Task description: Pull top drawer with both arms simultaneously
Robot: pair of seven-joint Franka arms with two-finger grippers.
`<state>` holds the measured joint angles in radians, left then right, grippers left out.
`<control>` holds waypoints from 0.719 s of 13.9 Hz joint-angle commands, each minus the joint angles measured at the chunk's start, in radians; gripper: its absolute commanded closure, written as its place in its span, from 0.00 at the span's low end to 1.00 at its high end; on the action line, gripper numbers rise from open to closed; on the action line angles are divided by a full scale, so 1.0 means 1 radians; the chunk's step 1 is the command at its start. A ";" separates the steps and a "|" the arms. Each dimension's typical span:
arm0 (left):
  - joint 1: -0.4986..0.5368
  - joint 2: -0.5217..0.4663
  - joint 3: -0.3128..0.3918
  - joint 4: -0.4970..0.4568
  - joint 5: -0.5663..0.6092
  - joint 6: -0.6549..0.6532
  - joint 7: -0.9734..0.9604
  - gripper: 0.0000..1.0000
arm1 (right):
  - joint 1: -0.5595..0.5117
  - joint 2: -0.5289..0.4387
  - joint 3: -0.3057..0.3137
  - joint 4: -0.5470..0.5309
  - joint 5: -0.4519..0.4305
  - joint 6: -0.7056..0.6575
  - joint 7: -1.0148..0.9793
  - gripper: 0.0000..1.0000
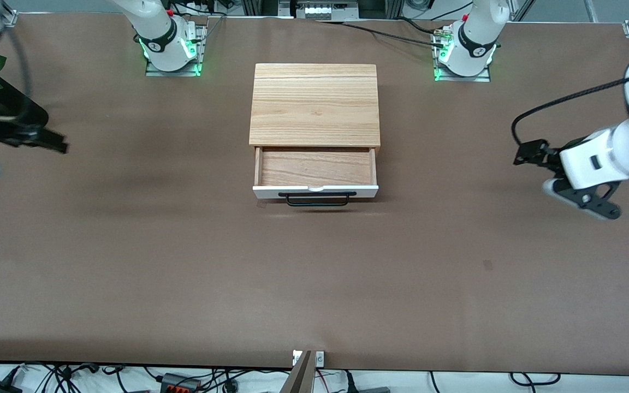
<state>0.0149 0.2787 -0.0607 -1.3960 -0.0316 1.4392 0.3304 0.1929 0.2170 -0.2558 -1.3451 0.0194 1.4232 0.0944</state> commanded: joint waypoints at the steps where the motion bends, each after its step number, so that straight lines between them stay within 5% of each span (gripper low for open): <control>1: -0.001 -0.015 -0.007 0.010 0.094 -0.006 -0.063 0.00 | -0.151 -0.097 0.142 -0.110 0.007 0.023 -0.027 0.00; 3: 0.016 -0.042 -0.007 0.022 0.096 -0.034 -0.236 0.00 | -0.245 -0.224 0.242 -0.297 0.005 0.136 -0.028 0.00; 5: 0.037 -0.084 -0.017 -0.029 0.087 0.008 -0.268 0.00 | -0.250 -0.254 0.247 -0.328 0.002 0.142 -0.033 0.00; 10: 0.040 -0.332 -0.021 -0.411 0.084 0.231 -0.268 0.00 | -0.244 -0.237 0.253 -0.310 0.002 0.073 -0.027 0.00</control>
<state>0.0418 0.0875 -0.0648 -1.6114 0.0407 1.5852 0.0805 -0.0368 -0.0173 -0.0194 -1.6477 0.0213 1.5115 0.0704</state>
